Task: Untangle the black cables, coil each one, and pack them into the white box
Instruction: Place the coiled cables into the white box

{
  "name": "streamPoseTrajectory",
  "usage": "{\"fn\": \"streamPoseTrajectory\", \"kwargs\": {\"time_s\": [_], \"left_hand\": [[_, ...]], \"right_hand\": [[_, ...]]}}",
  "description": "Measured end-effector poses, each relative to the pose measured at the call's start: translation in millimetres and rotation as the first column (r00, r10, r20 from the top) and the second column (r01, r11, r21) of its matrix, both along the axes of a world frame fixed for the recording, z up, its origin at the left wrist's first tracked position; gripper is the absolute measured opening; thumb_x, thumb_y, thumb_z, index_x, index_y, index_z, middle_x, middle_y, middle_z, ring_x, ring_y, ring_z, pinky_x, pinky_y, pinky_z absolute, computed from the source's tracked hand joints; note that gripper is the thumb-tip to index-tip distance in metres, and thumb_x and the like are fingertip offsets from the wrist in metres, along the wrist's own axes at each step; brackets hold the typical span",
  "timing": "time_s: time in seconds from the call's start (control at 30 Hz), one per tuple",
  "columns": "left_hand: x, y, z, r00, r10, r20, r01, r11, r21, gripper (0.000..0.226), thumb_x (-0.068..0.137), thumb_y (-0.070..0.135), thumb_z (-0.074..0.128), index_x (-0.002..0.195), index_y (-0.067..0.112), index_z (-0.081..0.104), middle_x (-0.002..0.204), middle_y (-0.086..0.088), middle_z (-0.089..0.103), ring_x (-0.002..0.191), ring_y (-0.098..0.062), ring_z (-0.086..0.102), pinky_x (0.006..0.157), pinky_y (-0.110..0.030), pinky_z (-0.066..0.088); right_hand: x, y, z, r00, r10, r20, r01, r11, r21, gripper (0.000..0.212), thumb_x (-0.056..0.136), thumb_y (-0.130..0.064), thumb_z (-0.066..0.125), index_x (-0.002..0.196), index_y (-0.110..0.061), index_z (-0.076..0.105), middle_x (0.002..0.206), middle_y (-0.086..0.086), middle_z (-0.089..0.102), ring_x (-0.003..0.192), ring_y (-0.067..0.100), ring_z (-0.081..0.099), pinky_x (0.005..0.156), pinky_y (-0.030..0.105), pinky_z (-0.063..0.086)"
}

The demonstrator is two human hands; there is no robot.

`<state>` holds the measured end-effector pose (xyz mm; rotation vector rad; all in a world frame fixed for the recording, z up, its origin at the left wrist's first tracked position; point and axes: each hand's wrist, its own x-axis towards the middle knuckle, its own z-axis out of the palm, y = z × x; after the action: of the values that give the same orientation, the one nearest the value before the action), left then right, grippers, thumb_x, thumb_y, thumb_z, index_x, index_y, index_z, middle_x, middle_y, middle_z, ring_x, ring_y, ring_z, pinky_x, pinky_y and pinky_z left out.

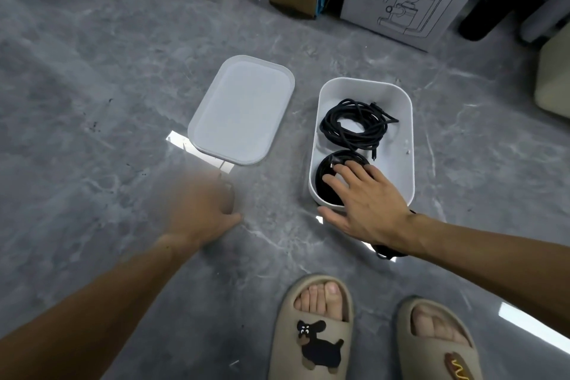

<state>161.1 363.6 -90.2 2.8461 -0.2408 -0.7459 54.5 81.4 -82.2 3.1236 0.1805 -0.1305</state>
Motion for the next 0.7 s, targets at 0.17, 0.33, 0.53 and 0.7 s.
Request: {"fn": "streamPoseTrajectory", "kwargs": {"time_s": [0.17,0.33,0.53,0.7], "left_hand": [[2.7,-7.0,5.1,1.0,0.02,-0.013,-0.021,0.997,-0.068,0.073,0.079,0.033,0.074,0.141,0.021,0.037,0.134,-0.01,0.042,0.123,-0.031,0.036,0.095,-0.041,0.041],[1.6,-13.6,13.5,1.0,0.015,0.006,-0.015,0.997,-0.073,0.072,0.079,0.033,0.072,0.141,0.018,0.038,0.131,-0.012,0.044,0.121,-0.031,0.039,0.096,-0.04,0.04],[7.4,-43.8,34.6,1.0,-0.026,0.017,0.028,0.993,-0.115,0.083,0.08,0.036,0.07,0.15,0.022,0.028,0.14,-0.009,0.039,0.13,-0.029,0.033,0.106,-0.04,0.036],[14.8,-86.2,61.7,0.99,-0.093,0.109,0.109,0.981,-0.158,0.079,0.082,0.038,0.068,0.149,0.024,0.028,0.138,-0.005,0.039,0.127,-0.027,0.033,0.101,-0.042,0.041]], "right_hand": [[-0.1,-0.4,0.4,1.0,-0.007,-0.001,0.007,1.0,0.007,0.065,0.088,-0.063,0.037,0.117,-0.012,0.064,0.122,0.01,0.063,0.114,0.034,0.057,0.095,0.048,0.048],[-1.7,-2.2,6.2,1.0,-0.012,0.011,0.012,1.0,0.015,0.065,0.087,-0.062,0.036,0.117,-0.011,0.064,0.12,0.009,0.064,0.112,0.033,0.058,0.094,0.047,0.048],[-4.2,-10.0,17.7,0.999,-0.048,-0.013,0.048,0.999,0.006,0.062,0.087,-0.062,0.04,0.115,-0.013,0.066,0.117,0.007,0.064,0.11,0.032,0.058,0.093,0.047,0.048],[-7.6,-22.0,32.2,0.997,-0.072,-0.038,0.071,0.997,-0.009,0.062,0.088,-0.063,0.032,0.11,-0.016,0.066,0.114,0.004,0.063,0.111,0.03,0.057,0.094,0.046,0.046]]}}
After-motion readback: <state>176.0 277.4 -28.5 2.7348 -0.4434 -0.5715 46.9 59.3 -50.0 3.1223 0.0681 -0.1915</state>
